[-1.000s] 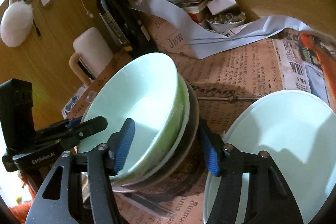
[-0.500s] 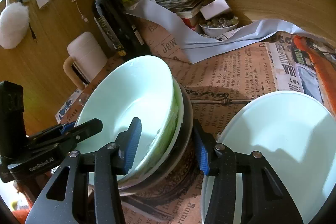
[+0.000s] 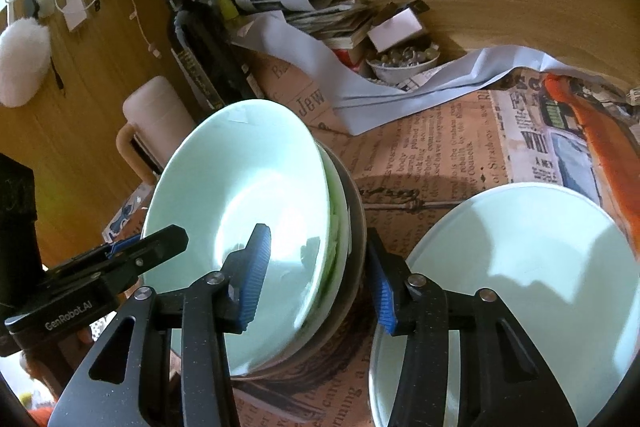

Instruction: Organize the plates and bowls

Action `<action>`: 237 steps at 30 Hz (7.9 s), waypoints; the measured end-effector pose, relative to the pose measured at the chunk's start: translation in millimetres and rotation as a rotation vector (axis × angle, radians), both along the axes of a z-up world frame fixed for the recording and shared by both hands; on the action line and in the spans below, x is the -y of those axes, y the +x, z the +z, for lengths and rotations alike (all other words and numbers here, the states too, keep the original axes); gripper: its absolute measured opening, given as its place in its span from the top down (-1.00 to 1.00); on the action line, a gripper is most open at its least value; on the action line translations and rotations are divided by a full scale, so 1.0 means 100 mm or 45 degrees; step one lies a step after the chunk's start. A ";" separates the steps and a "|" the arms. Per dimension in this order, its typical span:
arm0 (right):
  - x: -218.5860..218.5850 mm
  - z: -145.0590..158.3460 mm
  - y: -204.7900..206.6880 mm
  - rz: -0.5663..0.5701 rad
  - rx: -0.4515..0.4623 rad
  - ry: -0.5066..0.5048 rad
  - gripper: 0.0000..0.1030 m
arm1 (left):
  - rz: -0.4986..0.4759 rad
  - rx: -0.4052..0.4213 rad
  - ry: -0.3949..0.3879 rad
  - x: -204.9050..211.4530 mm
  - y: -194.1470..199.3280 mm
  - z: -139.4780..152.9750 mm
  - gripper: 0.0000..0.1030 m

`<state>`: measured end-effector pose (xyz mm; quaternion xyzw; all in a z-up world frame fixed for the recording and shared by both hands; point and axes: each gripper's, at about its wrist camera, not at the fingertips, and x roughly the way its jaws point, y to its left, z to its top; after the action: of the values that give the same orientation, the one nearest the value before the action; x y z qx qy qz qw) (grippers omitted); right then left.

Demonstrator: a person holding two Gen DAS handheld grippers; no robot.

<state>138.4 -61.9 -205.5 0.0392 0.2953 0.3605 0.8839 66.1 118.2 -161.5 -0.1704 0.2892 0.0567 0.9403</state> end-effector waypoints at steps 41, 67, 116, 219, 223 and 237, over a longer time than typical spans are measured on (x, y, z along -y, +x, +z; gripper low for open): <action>0.96 0.27 -0.16 -0.223 0.119 0.112 0.18 | -0.212 0.119 0.065 0.80 0.23 0.36 0.30; 1.55 0.08 -0.18 -0.380 0.041 0.106 0.18 | -0.367 0.061 0.056 1.34 0.49 0.26 0.30; 1.63 0.28 -0.34 -0.432 0.241 0.100 -0.22 | -0.307 0.227 0.164 1.25 0.33 0.60 -0.02; 1.65 0.78 -1.42 -0.397 0.690 0.195 -1.00 | -0.244 0.605 0.389 1.34 -0.69 1.15 -0.99; 1.64 0.77 -1.41 -0.397 0.690 0.193 -1.00 | -0.245 0.611 0.371 1.33 -0.68 1.15 -0.99; 1.64 0.73 -1.34 -0.401 0.675 0.184 -1.00 | -0.278 0.601 0.342 1.32 -0.65 1.12 -1.00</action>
<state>4.2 -225.9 -132.8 0.0518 0.0186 0.2370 0.9699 1.6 -14.2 -49.9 -0.0206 0.0687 -0.0481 0.9963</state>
